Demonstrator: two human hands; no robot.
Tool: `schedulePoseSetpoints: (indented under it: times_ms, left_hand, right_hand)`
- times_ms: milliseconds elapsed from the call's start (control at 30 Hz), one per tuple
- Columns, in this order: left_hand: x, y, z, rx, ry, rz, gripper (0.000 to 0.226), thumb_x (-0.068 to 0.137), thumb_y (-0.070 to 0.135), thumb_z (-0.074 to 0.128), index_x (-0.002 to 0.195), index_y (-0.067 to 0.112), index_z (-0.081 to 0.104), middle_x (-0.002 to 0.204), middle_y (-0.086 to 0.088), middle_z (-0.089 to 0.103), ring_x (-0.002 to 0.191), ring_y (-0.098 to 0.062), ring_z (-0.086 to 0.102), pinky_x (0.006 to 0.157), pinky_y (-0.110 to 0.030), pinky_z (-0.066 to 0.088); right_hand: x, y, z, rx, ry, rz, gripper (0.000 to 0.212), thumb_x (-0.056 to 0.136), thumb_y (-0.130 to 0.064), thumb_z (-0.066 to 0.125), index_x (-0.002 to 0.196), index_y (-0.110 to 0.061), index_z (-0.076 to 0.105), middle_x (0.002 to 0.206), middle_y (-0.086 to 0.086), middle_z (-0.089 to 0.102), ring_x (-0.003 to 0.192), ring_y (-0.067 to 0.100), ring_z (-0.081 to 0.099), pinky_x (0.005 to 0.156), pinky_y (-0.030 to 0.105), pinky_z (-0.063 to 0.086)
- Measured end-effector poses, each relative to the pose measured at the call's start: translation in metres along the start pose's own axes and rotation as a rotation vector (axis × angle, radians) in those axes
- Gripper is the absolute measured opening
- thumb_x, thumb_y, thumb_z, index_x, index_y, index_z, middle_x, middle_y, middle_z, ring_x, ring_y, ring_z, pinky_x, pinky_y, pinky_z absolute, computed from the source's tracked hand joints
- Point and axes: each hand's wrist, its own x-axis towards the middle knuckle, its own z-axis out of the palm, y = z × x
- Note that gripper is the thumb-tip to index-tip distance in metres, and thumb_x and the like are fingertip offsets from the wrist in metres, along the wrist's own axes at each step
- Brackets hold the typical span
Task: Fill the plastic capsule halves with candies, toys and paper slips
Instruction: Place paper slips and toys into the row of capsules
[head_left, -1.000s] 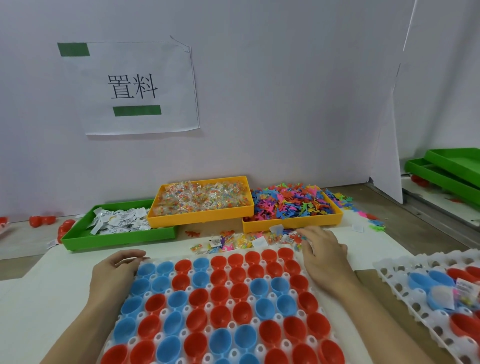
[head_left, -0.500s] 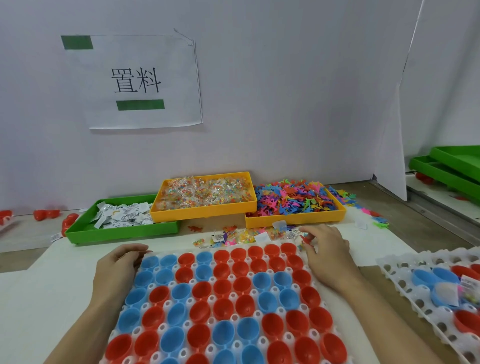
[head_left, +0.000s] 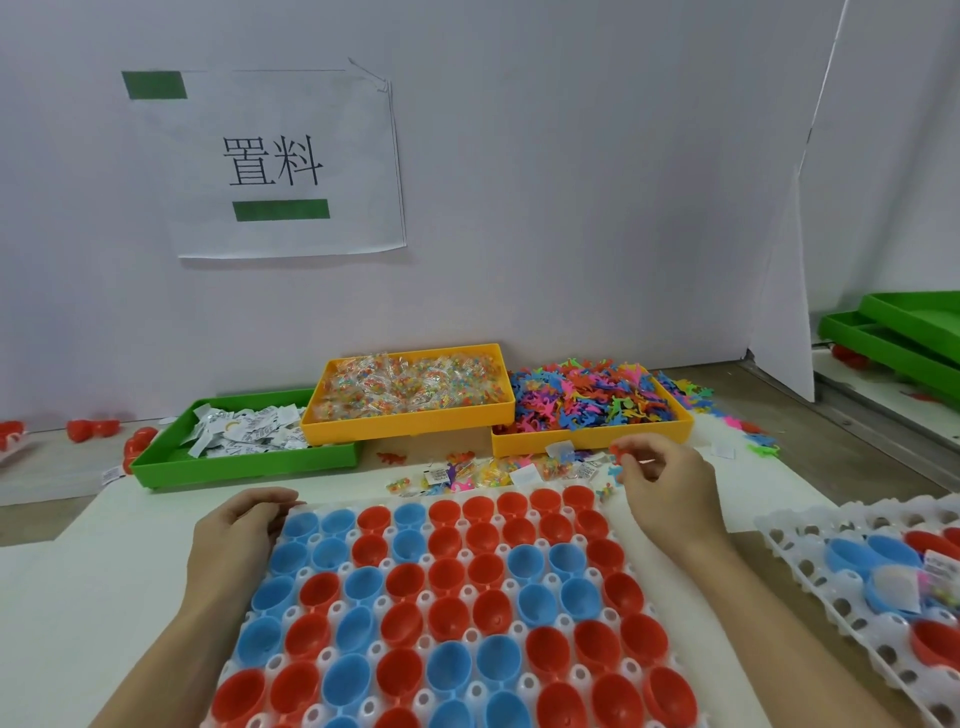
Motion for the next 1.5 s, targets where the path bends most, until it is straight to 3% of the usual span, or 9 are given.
schedulePoseSetpoints:
  times_ms: [133,300,500,700,833,933,1033,1233,1500]
  left_hand:
    - [0.0,0.001,0.0,-0.006,-0.005,0.012,0.031,0.097,0.0,0.046,0.084,0.013,0.072,0.087,-0.005,0.072,0.079,-0.017,0.066,0.063,-0.025,0.046]
    - [0.0,0.0,0.001,-0.007,-0.008,0.013,0.031,0.097,0.0,0.046,0.086,0.012,0.072,0.088,-0.006,0.072,0.08,-0.017,0.066,0.063,-0.025,0.046]
    - [0.0,0.001,0.001,-0.006,-0.011,0.008,0.031,0.097,0.0,0.046,0.086,0.012,0.072,0.09,-0.007,0.071,0.081,-0.018,0.065,0.063,-0.025,0.046]
    - [-0.001,0.001,0.001,0.003,0.0,0.013,0.031,0.097,0.001,0.046,0.086,0.013,0.072,0.09,-0.006,0.071,0.081,-0.017,0.065,0.063,-0.025,0.046]
    - [-0.002,0.002,0.002,0.01,0.0,0.014,0.031,0.097,0.002,0.046,0.085,0.014,0.072,0.089,-0.004,0.071,0.08,-0.015,0.064,0.062,-0.024,0.045]
    - [-0.002,0.002,0.002,0.013,0.0,0.014,0.031,0.098,0.002,0.046,0.086,0.013,0.072,0.089,-0.004,0.071,0.081,-0.015,0.064,0.062,-0.024,0.045]
    - [-0.002,0.003,0.002,0.001,0.001,0.011,0.031,0.097,0.0,0.045,0.086,0.012,0.072,0.089,-0.006,0.071,0.08,-0.016,0.064,0.063,-0.025,0.046]
    - [-0.003,0.003,0.002,0.017,0.005,0.008,0.031,0.098,0.002,0.045,0.087,0.013,0.072,0.09,-0.004,0.071,0.082,-0.015,0.064,0.062,-0.025,0.045]
    - [-0.004,0.003,0.003,0.021,0.003,0.006,0.031,0.099,0.003,0.045,0.089,0.012,0.072,0.092,-0.006,0.07,0.084,-0.017,0.064,0.063,-0.026,0.046]
  right_hand:
    - [-0.001,-0.012,-0.002,0.154,0.007,0.032,0.018,0.092,-0.002,0.063,0.088,-0.02,0.068,0.087,-0.001,0.071,0.081,0.021,0.071,0.075,0.032,0.058]
    - [-0.004,-0.021,-0.005,0.334,-0.04,0.052,0.018,0.088,0.0,0.064,0.084,-0.016,0.069,0.077,0.001,0.072,0.066,0.013,0.071,0.061,0.019,0.054]
    - [-0.007,-0.022,-0.002,0.398,-0.142,0.091,0.027,0.09,0.002,0.063,0.092,-0.023,0.073,0.08,0.001,0.074,0.071,0.013,0.072,0.069,0.023,0.054]
    - [-0.006,-0.022,-0.005,0.465,-0.158,0.128,0.017,0.09,-0.002,0.068,0.088,-0.017,0.072,0.076,0.002,0.076,0.071,0.015,0.073,0.06,0.018,0.054]
    - [-0.007,-0.023,-0.006,0.446,-0.196,0.12,0.01,0.089,-0.006,0.07,0.087,-0.016,0.073,0.077,0.003,0.076,0.073,0.016,0.073,0.064,0.019,0.052]
    - [-0.008,-0.023,-0.006,0.409,-0.216,0.114,0.009,0.089,-0.011,0.072,0.085,-0.018,0.074,0.078,-0.005,0.075,0.075,0.007,0.069,0.062,0.015,0.05]
    - [-0.007,-0.021,-0.01,0.41,-0.25,0.1,0.008,0.088,-0.006,0.072,0.085,-0.013,0.074,0.071,-0.007,0.072,0.065,0.0,0.065,0.057,0.011,0.048]
    - [-0.008,-0.022,-0.021,0.322,-0.424,0.044,0.007,0.084,-0.003,0.075,0.084,-0.01,0.075,0.078,0.003,0.075,0.073,0.014,0.071,0.066,0.021,0.056]
    - [-0.008,-0.02,-0.021,0.212,-0.442,0.01,0.007,0.084,-0.012,0.077,0.077,-0.016,0.078,0.079,0.0,0.074,0.083,0.021,0.068,0.074,0.027,0.055]
